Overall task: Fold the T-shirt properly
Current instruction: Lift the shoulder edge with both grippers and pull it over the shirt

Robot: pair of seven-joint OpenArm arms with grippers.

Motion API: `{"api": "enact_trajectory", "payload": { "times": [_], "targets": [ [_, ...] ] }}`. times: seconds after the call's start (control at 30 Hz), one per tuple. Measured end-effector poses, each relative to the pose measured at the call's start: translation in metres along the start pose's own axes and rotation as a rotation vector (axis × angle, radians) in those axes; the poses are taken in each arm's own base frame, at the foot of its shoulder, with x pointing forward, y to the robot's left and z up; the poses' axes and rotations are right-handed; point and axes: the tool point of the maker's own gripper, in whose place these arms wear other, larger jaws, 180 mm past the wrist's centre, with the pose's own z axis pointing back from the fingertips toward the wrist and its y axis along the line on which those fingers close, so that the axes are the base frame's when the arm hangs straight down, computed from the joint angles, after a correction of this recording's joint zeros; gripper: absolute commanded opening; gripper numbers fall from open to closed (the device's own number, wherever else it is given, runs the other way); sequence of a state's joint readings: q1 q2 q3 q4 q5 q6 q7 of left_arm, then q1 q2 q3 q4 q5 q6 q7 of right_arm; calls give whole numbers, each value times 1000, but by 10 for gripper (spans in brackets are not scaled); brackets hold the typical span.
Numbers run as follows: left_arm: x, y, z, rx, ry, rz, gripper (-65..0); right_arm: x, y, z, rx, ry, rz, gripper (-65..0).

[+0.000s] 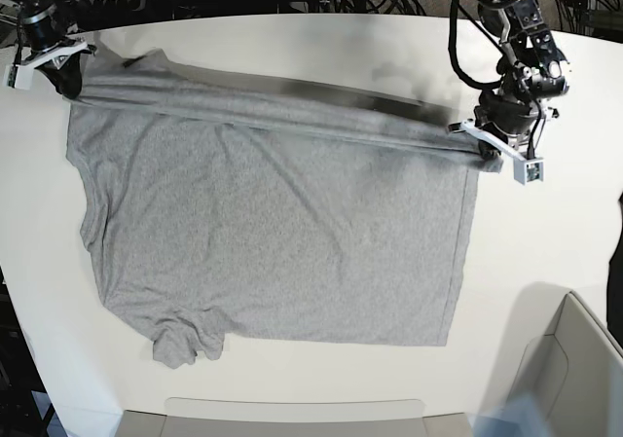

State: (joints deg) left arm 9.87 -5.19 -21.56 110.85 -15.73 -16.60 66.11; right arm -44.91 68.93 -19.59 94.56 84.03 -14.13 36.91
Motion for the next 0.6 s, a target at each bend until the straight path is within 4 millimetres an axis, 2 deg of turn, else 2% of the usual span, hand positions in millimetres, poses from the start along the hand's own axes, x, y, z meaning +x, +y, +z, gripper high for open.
{"api": "enact_trajectory", "payload": {
  "times": [0.17,0.27,0.4,0.5,0.6],
  "targets": [
    [11,-15,-6,24,-5,-104,-650,-10,5,-24,-44,65,-3,-650],
    [16,-15,-6,32,-13,-114,-650,0,15,-38,-49,32,81,-650],
    [31,-11,-7,50,-40,-131,-650,4,41,-51,-17,17,68,-650],
    [37,-11,-17,43,-32,-126,-650,7,48,-55,-11,29,58,-650],
    [35,-11,-30,34,-2,-109,-650,23,53,-65,-2,7,55,-650]
  ]
}}
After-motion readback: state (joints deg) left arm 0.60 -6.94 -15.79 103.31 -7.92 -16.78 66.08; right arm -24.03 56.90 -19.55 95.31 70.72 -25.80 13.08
